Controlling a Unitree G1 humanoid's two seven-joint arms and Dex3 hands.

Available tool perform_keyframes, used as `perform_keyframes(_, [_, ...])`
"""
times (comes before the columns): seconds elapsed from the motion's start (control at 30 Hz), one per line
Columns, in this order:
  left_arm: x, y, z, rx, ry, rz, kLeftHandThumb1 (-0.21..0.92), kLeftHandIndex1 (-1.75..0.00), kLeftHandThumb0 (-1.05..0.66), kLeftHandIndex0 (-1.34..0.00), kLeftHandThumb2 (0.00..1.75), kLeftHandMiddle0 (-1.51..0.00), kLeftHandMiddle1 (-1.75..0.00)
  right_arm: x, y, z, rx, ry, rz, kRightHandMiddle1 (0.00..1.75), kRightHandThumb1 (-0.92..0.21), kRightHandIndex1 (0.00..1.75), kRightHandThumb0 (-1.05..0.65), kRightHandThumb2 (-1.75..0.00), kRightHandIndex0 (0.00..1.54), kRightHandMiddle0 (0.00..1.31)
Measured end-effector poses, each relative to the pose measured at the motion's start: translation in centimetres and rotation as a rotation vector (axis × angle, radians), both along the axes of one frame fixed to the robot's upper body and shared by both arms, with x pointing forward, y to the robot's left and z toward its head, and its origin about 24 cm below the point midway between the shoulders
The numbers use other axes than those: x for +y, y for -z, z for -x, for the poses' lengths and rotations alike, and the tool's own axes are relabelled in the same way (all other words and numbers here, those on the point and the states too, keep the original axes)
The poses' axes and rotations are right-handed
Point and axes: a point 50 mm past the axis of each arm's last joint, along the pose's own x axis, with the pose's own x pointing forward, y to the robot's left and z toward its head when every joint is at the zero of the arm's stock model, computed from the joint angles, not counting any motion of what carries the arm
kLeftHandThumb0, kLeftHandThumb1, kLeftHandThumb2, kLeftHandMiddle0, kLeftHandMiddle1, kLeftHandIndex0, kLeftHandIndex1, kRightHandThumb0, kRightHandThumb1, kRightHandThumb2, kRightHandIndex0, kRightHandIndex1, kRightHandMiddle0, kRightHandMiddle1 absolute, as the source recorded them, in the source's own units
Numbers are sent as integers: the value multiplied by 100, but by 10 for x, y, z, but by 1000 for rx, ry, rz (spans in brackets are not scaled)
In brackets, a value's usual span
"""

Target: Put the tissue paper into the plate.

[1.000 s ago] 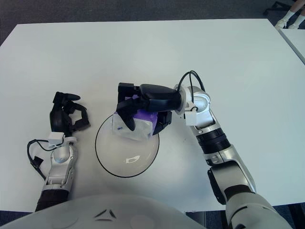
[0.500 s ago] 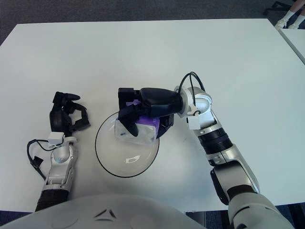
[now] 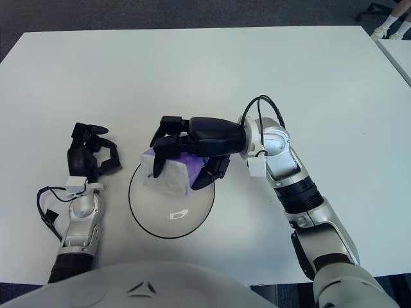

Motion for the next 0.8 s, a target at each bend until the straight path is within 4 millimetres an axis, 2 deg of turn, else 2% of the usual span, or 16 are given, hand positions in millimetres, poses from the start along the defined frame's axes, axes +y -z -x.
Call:
perform_keyframes(0.4, [3, -2, -6, -35, -29, 34, 34, -175, -1, -41, 124, -64, -157, -5, 2, -2, 13, -21, 122, 0, -92, 0, -105, -88, 0, 0])
perform_keyframes(0.8, [4, -8, -12, -81, -28, 35, 35, -175, -1, -41, 125, -62, -161, -9, -4, -7, 82, -77, 164, 0, -92, 0, -105, -86, 0, 0])
